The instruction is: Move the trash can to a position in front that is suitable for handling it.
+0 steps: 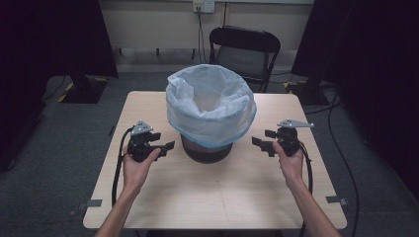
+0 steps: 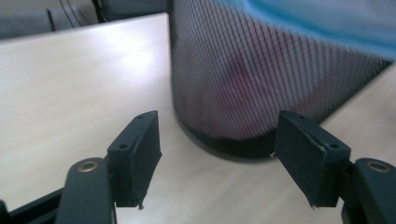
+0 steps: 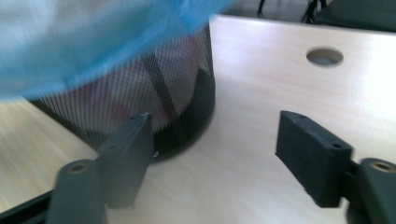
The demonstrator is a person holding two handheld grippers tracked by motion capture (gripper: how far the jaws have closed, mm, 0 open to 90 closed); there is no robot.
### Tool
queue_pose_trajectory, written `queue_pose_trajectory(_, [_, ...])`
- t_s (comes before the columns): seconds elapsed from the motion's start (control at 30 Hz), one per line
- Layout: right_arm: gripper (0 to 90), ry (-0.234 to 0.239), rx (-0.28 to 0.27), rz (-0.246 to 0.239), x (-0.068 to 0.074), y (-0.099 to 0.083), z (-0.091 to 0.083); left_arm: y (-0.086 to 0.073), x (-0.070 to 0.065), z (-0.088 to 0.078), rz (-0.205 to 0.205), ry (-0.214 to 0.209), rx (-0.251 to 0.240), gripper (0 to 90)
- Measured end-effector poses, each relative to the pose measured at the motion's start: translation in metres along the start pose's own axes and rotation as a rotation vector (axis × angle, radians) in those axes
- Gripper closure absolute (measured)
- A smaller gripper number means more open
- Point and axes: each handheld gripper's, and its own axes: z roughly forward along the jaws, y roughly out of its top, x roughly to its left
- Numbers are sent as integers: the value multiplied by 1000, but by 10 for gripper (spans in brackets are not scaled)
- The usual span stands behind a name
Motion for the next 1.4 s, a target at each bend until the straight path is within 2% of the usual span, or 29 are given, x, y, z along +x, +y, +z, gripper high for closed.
queue_pose_trajectory(0.03, [254, 6, -10, -1, -2, 4, 0, 5, 3, 1, 16, 17, -11, 306])
queue_pose_trajectory(0.07, [246, -8, -26, 9, -5, 9, 0, 8, 6, 1, 9, 22, -29, 303])
queue_pose_trajectory(0.13, [241, 3, -45, 19, -10, 17, 1, 15, 13, 3, 2, 39, -51, 294])
queue_pose_trajectory(0.17, [221, -1, -57, 27, -13, 22, 1, 17, 16, 3, -5, 44, -55, 284])
queue_pose_trajectory(0.2, [200, -3, -65, 30, -15, 26, 1, 19, 20, 6, -31, 45, -79, 285])
queue_pose_trajectory(0.27, [202, -22, -73, 35, -20, 37, 3, 21, 23, 8, -40, 37, -73, 278])
queue_pose_trajectory(0.3, [201, -35, -75, 36, -22, 43, 4, 25, 27, 13, -34, 54, -49, 273])
queue_pose_trajectory(0.33, [201, -40, -80, 40, -24, 47, 5, 26, 30, 16, -37, 65, -53, 270])
queue_pose_trajectory(0.37, [204, -47, -85, 45, -26, 52, 6, 27, 33, 20, -63, 63, -76, 270])
queue_pose_trajectory(0.4, [220, -54, -93, 45, -29, 58, 9, 28, 35, 23, -83, 56, -75, 268])
queue_pose_trajectory(0.5, [268, -83, -123, 43, -32, 68, 15, 32, 41, 33, -100, 44, -67, 236])
queue_pose_trajectory(0.57, [268, -108, -129, 46, -32, 73, 21, 33, 43, 35, -102, 53, -75, 238])
queue_pose_trajectory(0.6, [269, -121, -128, 42, -32, 75, 24, 36, 47, 39, -118, 62, -107, 238])
queue_pose_trajectory(0.63, [269, -140, -114, 33, -32, 77, 28, 39, 48, 40, -121, 63, -101, 237])
queue_pose_trajectory(0.7, [270, -151, -100, 28, -32, 79, 36, 43, 49, 43, -102, 89, -96, 235])
queue_pose_trajectory(0.73, [270, -153, -100, 27, -31, 80, 39, 44, 49, 45, -107, 93, -126, 236])
queue_pose_trajectory(0.77, [274, -150, -105, 33, -31, 80, 44, 45, 48, 46, -109, 92, -144, 251])
queue_pose_trajectory(0.87, [278, -146, -94, 13, -25, 80, 56, 47, 48, 54, -98, 93, -108, 243])
queue_pose_trajectory(0.97, [289, -136, -92, 6, -20, 79, 64, 47, 47, 58, -91, 97, -102, 268])
queue_pose_trajectory(1.07, [307, -97, -88, -2, -13, 77, 70, 45, 47, 60, -123, 81, -123, 303])
queue_pose_trajectory(1.13, [368, -93, -102, -11, -9, 75, 71, 44, 47, 60, -129, 73, -127, 334])
queue_pose_trajectory(1.27, [417, -82, -114, 12, -7, 71, 69, 39, 46, 59, -148, 42, -135, 378])
queue_pose_trajectory(1.37, [474, -61, -114, 8, -5, 69, 66, 38, 43, 58, -144, 29, -134, 416])
queue_pose_trajectory(1.4, [499, -41, -112, 9, -4, 67, 64, 37, 42, 57, -145, 23, -133, 432])
